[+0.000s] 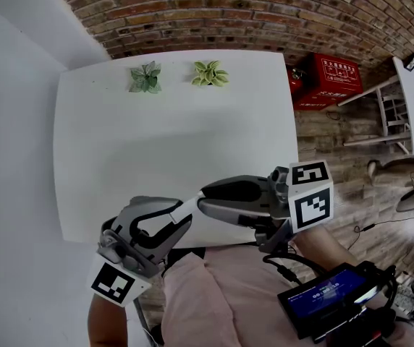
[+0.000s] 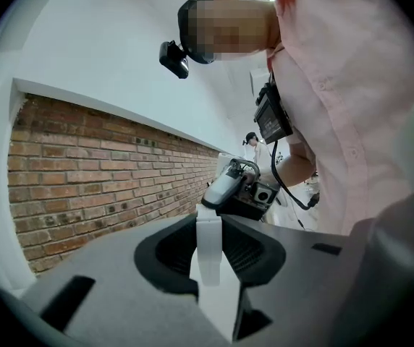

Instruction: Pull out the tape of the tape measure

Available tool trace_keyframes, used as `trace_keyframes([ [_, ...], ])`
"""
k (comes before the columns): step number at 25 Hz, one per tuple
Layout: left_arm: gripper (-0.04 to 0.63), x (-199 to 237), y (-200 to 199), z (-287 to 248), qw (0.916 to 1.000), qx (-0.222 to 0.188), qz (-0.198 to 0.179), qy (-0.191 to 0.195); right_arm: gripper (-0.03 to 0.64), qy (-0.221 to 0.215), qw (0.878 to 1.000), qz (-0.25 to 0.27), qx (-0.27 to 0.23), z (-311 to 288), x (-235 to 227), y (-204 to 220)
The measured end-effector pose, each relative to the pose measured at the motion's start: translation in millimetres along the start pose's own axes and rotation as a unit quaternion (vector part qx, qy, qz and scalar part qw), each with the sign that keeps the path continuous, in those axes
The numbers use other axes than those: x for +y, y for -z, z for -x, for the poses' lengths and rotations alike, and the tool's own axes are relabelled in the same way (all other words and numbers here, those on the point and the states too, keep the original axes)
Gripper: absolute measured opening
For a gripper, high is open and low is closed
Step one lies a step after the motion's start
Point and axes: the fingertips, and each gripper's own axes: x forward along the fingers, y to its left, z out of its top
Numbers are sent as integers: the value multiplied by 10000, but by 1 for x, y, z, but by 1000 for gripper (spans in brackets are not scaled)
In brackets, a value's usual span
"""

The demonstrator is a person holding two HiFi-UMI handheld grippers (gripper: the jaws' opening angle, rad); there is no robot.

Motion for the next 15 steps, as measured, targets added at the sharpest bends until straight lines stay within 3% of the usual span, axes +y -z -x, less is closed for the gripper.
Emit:
trace_keyframes([
  [15, 100, 1, 3, -4, 9998, 161, -78, 47, 37, 246, 9996, -94, -104, 6, -2, -2],
])
